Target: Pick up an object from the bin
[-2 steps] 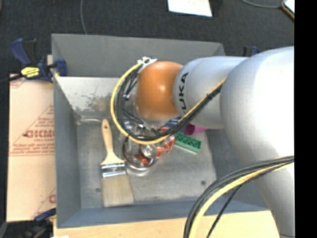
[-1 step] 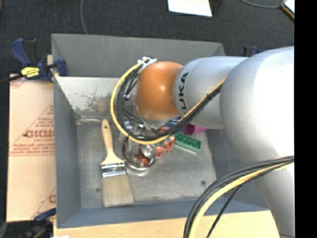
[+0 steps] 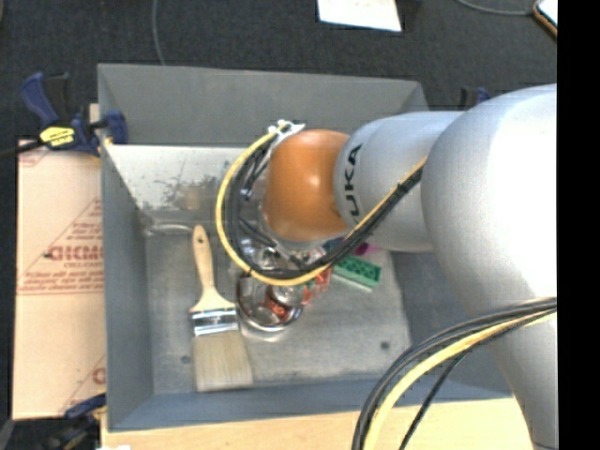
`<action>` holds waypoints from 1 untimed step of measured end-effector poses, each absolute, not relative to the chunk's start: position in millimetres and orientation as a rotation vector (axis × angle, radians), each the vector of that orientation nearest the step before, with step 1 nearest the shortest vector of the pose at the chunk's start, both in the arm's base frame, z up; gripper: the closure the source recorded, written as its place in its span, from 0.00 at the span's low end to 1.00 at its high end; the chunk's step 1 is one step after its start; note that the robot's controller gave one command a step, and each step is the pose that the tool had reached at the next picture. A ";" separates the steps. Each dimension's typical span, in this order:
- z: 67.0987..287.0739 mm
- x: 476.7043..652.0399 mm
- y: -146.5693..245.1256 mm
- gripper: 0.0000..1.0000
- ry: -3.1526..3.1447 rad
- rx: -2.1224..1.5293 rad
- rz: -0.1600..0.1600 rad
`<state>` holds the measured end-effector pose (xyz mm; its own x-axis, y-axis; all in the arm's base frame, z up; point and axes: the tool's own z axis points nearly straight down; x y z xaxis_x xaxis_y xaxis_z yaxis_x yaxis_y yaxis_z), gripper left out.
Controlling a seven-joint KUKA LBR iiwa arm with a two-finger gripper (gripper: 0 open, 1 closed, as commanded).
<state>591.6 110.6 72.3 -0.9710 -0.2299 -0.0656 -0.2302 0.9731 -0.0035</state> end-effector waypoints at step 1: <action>71.9 554.4 94.2 1.00 3.051 -0.392 0.005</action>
Offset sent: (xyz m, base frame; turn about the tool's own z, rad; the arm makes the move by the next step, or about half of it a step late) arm -0.0093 -0.0206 -0.0023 -0.0782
